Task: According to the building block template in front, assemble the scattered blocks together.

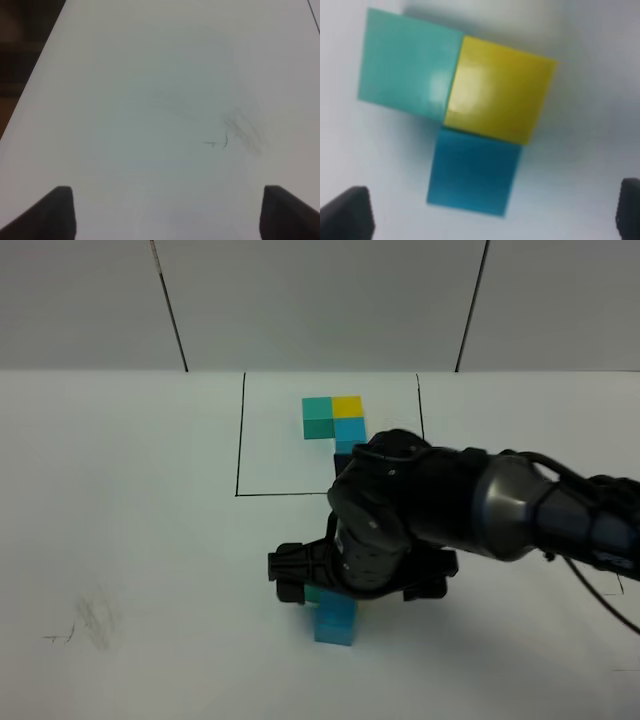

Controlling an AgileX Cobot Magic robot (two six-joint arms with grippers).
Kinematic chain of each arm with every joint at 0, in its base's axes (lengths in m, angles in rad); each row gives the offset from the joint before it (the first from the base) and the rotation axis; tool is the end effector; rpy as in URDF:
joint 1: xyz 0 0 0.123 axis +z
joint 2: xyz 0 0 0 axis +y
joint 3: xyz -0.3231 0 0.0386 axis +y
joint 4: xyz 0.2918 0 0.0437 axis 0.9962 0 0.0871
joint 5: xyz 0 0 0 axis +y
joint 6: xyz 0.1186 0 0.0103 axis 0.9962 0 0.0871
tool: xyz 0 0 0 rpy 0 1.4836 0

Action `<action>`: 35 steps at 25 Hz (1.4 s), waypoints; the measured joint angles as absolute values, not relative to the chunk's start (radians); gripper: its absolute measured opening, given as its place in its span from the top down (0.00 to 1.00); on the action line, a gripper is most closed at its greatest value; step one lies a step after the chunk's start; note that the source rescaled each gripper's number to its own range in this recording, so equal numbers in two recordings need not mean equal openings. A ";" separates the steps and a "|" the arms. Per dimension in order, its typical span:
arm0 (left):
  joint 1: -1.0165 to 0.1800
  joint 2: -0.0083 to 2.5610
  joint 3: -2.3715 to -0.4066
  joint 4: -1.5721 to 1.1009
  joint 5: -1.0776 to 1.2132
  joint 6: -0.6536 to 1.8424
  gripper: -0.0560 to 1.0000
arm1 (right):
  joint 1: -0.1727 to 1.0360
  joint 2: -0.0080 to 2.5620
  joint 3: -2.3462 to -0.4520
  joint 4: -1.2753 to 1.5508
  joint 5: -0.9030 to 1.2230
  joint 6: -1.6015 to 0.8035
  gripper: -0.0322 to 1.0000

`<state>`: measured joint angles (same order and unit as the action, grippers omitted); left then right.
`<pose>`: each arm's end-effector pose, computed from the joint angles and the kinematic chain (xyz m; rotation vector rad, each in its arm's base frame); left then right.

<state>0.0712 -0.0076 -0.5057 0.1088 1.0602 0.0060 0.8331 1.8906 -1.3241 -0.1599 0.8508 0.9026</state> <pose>0.0148 0.0124 0.2881 -0.0720 2.0291 0.1785 0.3043 0.3136 0.1832 -0.0310 2.8819 0.1416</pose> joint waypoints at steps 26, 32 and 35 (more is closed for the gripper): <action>0.071 -0.008 -0.506 0.109 1.060 0.006 0.35 | -0.089 1.124 -1.255 -0.215 1.212 -0.321 0.16; 0.071 -0.008 -0.506 0.109 1.060 0.006 0.35 | -0.106 0.683 -1.139 -0.096 1.216 -0.272 0.17; 0.071 -0.008 -0.506 0.109 1.060 0.006 0.35 | -0.106 0.489 -1.069 -0.097 1.218 -0.240 0.18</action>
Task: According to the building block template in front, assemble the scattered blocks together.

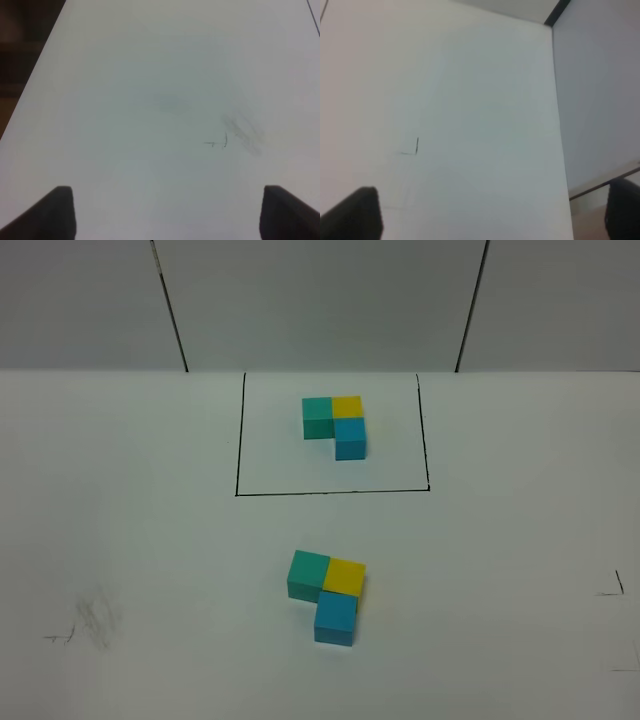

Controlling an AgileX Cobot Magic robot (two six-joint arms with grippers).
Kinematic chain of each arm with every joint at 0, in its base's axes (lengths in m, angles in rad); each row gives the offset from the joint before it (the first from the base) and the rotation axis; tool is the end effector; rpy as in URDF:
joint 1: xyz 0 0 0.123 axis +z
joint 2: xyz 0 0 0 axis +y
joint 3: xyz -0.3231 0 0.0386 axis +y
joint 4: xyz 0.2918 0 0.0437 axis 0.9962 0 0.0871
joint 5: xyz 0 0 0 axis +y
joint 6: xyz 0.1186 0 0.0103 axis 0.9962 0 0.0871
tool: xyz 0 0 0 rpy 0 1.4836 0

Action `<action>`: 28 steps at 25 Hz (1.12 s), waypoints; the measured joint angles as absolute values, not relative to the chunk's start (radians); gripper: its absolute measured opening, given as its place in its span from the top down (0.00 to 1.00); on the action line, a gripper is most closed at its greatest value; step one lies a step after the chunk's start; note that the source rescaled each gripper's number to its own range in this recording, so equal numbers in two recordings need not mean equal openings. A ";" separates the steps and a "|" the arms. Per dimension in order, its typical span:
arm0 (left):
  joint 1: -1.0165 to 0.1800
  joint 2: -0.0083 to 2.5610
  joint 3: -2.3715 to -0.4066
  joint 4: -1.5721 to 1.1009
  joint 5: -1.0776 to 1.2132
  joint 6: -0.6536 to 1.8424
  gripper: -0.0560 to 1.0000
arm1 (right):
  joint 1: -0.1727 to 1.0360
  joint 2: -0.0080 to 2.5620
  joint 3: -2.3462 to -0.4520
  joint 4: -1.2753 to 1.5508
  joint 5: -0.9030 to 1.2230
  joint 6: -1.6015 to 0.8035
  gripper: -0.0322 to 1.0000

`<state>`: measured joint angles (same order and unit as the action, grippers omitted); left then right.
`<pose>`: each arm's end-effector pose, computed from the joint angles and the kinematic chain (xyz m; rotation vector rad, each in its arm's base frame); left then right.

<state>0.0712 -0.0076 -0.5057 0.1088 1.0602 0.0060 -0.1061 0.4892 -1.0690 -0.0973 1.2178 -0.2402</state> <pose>0.0148 0.0124 0.2881 -0.0720 2.0291 0.1785 0.0527 -0.0165 0.4434 -0.1244 2.1307 -0.3215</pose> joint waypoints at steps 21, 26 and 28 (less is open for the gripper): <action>0.071 -0.008 -0.506 0.109 1.060 0.000 0.35 | -0.069 -0.005 -0.497 -0.011 1.070 -0.027 0.28; 0.071 -0.008 -0.506 0.109 1.060 0.000 0.35 | -0.066 -0.006 -0.497 -0.011 1.069 -0.028 0.39; 0.071 -0.008 -0.506 0.109 1.060 0.000 0.35 | -0.066 -0.008 -0.497 -0.011 1.069 -0.028 0.44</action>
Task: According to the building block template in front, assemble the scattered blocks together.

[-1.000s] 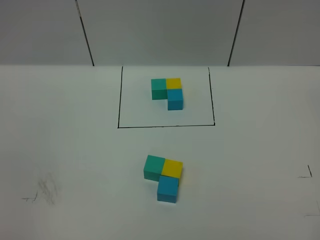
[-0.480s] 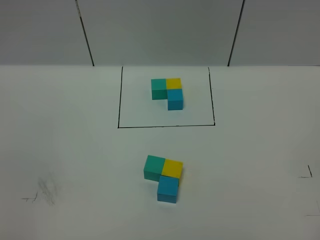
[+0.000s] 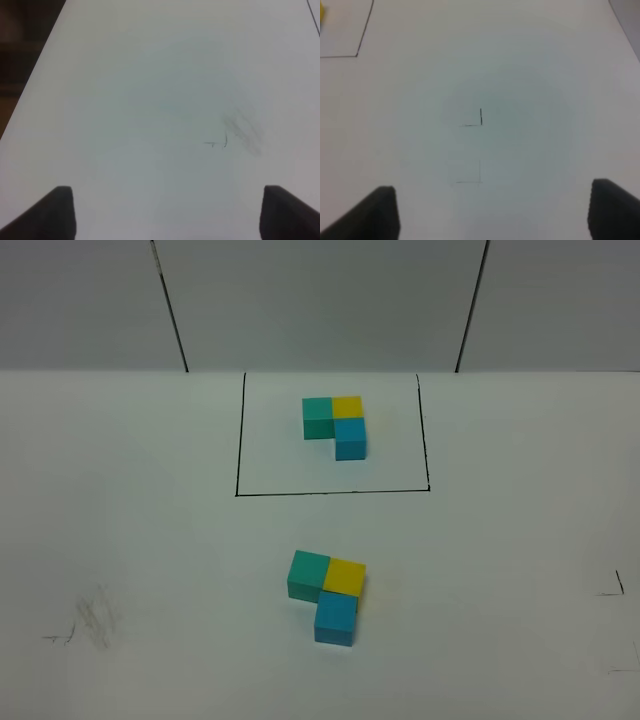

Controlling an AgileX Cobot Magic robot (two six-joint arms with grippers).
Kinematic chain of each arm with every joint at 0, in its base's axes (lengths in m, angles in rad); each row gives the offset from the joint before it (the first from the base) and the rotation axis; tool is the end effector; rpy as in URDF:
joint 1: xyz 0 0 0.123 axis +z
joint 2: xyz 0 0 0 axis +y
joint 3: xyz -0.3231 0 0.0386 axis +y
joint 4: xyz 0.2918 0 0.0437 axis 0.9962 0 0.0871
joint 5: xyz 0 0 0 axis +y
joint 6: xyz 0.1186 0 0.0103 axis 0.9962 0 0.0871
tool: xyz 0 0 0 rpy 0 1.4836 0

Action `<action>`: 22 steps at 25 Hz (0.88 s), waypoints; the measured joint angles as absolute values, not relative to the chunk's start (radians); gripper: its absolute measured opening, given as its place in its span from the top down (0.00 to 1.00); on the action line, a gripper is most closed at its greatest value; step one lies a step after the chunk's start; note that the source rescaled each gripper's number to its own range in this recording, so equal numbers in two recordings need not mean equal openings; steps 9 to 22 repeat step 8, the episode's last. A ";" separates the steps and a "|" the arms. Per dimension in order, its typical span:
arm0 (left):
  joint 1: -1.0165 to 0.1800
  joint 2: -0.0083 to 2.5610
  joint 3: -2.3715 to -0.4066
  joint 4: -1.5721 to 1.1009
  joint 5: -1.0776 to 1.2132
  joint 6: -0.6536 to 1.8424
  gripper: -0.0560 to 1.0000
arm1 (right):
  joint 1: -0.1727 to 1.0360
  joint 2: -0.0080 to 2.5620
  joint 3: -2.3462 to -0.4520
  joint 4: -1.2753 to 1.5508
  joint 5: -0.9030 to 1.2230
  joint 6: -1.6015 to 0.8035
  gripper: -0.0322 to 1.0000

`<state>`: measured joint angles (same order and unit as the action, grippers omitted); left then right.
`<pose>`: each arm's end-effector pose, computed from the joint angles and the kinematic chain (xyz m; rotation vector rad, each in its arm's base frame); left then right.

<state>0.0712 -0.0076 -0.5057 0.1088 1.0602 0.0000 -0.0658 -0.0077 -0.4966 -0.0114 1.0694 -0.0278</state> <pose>0.0148 0.0124 0.2881 -0.0781 2.0287 0.1748 0.0165 -0.0023 0.2836 0.0396 2.0490 -0.0720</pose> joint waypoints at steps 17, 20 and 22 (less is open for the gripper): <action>0.071 -0.008 -0.506 0.109 1.060 0.000 0.35 | -0.066 -0.008 -0.497 -0.011 1.069 -0.031 0.63; 0.071 -0.008 -0.506 0.109 1.060 0.000 0.35 | -0.066 -0.008 -0.497 -0.011 1.069 -0.031 0.63; 0.071 -0.008 -0.506 0.109 1.060 0.000 0.35 | -0.066 -0.008 -0.497 -0.011 1.069 -0.031 0.63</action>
